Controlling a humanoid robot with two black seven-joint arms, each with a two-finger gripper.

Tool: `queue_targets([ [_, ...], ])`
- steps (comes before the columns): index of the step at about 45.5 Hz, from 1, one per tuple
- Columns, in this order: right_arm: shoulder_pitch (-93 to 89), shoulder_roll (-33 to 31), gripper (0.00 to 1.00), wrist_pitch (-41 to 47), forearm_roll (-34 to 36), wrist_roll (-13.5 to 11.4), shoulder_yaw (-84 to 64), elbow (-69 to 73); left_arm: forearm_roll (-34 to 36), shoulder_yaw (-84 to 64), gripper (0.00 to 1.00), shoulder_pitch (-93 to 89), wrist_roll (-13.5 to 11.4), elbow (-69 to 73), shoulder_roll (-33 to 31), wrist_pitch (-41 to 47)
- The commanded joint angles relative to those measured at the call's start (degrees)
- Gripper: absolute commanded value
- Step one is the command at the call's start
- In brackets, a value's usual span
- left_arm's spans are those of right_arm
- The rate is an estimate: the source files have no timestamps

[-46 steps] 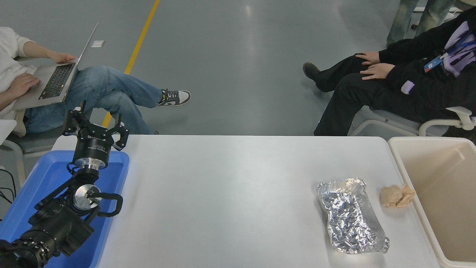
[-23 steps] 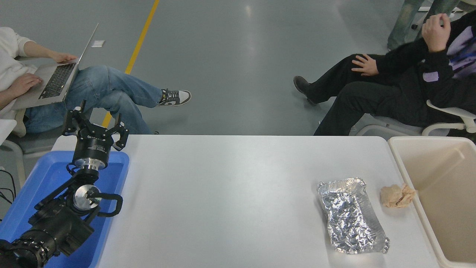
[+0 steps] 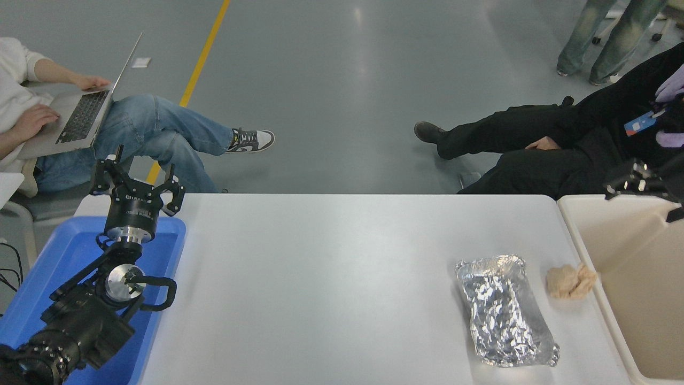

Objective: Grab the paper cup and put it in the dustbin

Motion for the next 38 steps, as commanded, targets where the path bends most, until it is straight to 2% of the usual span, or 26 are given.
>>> queue_targets([
  [1, 9.4, 11.8, 1.0, 6.9, 4.5, 0.0, 0.2, 0.9, 0.0, 0.0, 0.99, 0.0, 0.0, 0.1, 0.0, 0.0],
  [7, 11.1, 15.5, 1.0, 6.9, 5.2, 0.0, 1.7, 1.2, -0.1, 0.0, 0.99, 0.0, 0.0, 0.1, 0.0, 0.0],
  [38, 14.5, 17.0, 1.0, 6.9, 5.2, 0.0, -0.2, 4.6, 0.0, 0.0, 0.99, 0.0, 0.0, 0.0, 0.0, 0.0],
])
